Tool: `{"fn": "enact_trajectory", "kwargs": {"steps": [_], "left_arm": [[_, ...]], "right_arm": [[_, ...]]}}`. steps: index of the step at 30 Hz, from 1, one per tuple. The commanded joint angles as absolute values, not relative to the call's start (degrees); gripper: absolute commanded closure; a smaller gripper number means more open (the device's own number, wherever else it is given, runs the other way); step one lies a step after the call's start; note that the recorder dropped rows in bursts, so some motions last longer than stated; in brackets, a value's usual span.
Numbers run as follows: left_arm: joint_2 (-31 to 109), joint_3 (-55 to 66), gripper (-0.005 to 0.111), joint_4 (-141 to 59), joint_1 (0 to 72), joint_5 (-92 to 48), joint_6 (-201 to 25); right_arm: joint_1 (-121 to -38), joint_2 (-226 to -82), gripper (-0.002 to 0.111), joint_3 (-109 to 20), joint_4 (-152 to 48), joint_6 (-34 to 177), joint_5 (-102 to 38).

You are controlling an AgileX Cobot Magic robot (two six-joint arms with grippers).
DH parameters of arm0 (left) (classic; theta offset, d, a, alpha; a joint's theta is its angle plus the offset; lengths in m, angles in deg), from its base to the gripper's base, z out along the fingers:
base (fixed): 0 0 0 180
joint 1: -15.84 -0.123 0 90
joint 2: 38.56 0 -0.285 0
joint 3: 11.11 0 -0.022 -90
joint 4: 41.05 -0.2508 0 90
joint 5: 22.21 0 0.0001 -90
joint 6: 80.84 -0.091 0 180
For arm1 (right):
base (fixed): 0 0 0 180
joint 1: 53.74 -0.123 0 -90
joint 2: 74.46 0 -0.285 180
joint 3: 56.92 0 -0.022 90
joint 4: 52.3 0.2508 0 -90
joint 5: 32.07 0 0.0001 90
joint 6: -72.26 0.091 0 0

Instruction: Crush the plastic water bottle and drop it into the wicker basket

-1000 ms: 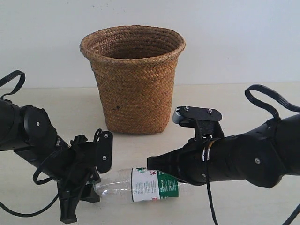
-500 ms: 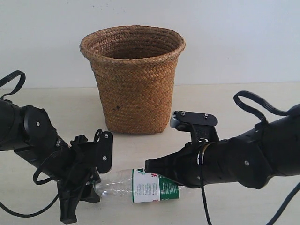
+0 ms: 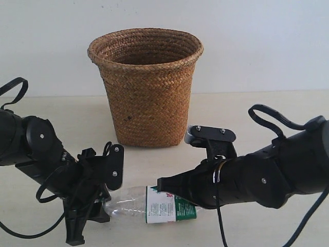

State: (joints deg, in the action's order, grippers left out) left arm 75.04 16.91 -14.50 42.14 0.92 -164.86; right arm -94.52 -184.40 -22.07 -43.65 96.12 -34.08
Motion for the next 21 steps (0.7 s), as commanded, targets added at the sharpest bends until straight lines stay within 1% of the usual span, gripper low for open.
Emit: {"fn": "enact_trajectory", "kwargs": {"steps": [1,9,16,21], "left_arm": [[75.5,17.3,0.103,-14.9,42.3,1.6,-164.4],[75.5,17.3,0.103,-14.9,42.3,1.8,-164.4],[75.5,17.3,0.103,-14.9,42.3,1.6,-164.4],[75.5,17.3,0.103,-14.9,42.3,1.6,-164.4]], "right_arm": [[-94.3,-186.9,0.107,-20.4,-43.6,95.7,-21.1],[-94.3,-187.0,0.107,-20.4,-43.4,96.1,-21.0],[-94.3,-191.3,0.107,-20.4,-42.4,96.1,-22.8],[-94.3,-191.3,0.107,-20.4,-42.4,96.0,-23.6]]}}
